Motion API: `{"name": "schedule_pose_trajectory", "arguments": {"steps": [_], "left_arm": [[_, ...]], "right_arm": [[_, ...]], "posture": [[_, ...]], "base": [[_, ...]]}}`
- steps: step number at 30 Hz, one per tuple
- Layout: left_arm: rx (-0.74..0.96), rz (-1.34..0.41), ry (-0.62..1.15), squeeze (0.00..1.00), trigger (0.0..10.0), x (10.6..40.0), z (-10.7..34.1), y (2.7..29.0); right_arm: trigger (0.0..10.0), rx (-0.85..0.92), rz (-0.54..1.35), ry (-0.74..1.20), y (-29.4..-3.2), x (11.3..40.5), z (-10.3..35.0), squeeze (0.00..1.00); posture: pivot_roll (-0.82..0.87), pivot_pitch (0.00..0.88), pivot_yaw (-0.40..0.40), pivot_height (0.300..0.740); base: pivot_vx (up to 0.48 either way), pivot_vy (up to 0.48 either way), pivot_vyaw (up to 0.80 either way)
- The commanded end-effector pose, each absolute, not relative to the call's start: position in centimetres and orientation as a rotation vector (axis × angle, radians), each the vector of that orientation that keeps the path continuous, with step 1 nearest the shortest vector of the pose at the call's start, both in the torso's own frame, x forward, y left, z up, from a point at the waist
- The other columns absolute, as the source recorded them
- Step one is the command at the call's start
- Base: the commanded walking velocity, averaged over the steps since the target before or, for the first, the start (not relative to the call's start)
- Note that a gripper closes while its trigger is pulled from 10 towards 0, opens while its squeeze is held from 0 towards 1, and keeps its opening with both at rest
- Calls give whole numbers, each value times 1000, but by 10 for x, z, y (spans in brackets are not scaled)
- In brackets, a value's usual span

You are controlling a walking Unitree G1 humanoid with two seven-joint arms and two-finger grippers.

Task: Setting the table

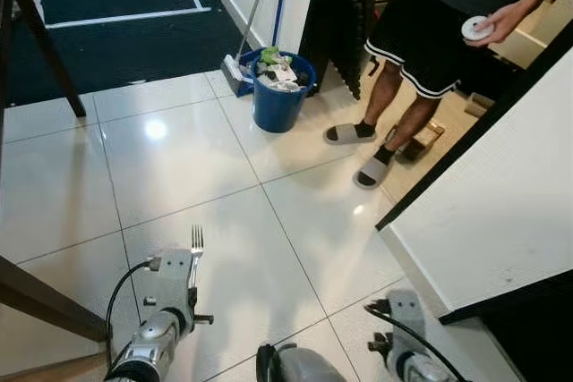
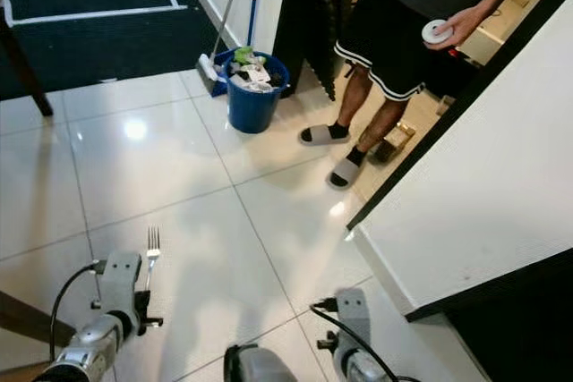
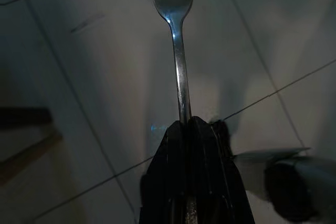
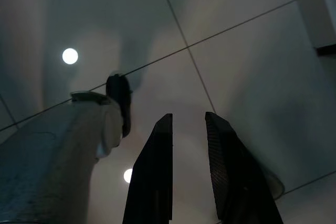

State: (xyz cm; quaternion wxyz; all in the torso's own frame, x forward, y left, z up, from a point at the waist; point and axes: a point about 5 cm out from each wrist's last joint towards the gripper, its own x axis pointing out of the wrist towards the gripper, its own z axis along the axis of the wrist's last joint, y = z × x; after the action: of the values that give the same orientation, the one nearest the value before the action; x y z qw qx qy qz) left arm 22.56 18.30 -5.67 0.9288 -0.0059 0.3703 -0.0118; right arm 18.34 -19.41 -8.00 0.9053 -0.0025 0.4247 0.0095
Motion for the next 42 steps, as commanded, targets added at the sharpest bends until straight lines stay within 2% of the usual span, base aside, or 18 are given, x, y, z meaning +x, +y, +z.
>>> {"name": "schedule_pose_trajectory", "arguments": {"steps": [1,13,25,30,42], "left_arm": [[-1,-22,777,0,10000,220,-61,182],[3,-15,769,0,10000,222,-59,183],[-20,-19,746,0,10000,227,-56,179],[-39,2,683,0,10000,230,-52,178],[-14,-49,638,0,10000,250,-38,184]], "right_arm": [[10000,-10,19,889,-197,177,-82,0],[10000,-36,71,861,-192,183,-79,0],[10000,-53,86,860,-192,184,-79,0],[10000,-29,45,857,-195,183,-79,0],[10000,16,-10,829,-184,186,-79,0]], "posture": [[70,82,-48,740],[70,77,-45,740],[68,77,-46,740],[64,61,-52,740],[76,32,83,740]], "base": [[0,0,0],[0,0,0],[0,0,800],[0,0,480],[0,0,0]]}}
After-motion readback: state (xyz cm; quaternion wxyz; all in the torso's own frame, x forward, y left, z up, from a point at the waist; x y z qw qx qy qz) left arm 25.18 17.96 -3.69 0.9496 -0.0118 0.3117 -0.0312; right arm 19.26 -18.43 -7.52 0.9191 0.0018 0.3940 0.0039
